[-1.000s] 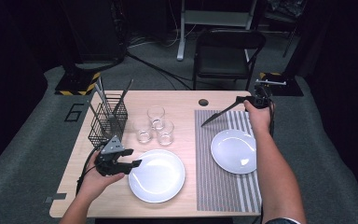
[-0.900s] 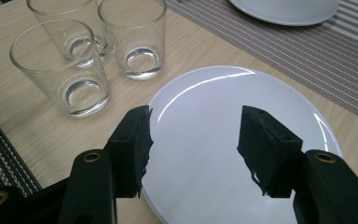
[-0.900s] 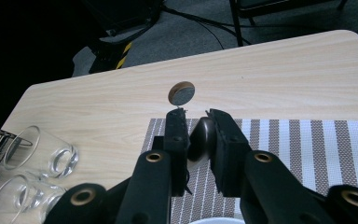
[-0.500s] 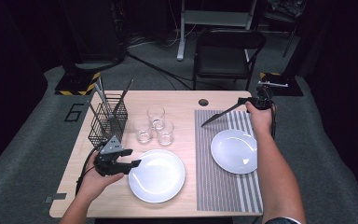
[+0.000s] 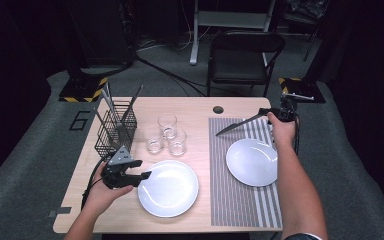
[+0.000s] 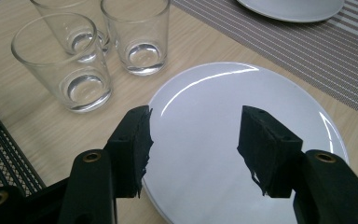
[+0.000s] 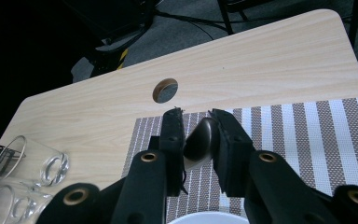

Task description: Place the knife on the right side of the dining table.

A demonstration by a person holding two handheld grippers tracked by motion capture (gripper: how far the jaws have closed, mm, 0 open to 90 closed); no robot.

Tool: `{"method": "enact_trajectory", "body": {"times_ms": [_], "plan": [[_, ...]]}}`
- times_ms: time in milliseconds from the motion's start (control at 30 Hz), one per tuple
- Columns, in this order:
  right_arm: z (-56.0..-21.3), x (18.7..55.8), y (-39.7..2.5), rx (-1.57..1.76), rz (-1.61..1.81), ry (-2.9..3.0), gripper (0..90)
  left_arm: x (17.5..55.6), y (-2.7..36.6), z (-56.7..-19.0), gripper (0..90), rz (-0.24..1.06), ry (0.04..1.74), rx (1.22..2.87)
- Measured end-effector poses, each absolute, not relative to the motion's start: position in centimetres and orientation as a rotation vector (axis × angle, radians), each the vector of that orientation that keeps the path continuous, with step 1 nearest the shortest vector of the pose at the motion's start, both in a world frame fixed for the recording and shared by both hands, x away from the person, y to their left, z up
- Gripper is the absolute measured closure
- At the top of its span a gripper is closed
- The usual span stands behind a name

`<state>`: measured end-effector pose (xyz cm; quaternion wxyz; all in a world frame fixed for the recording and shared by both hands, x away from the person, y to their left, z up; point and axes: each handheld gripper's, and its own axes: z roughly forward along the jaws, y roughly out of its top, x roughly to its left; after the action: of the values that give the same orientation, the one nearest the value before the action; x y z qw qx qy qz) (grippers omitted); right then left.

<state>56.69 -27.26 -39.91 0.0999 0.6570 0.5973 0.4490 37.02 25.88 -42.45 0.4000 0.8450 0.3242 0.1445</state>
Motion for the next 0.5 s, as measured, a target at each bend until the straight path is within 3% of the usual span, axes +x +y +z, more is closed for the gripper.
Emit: {"method": "enact_trajectory", "body": {"times_ms": [500], "plan": [[-41.7,56.6,-28.5,2.017,1.346,1.698,72.6,37.1,25.8,-42.7,43.5,0.371,0.828,2.143]]}}
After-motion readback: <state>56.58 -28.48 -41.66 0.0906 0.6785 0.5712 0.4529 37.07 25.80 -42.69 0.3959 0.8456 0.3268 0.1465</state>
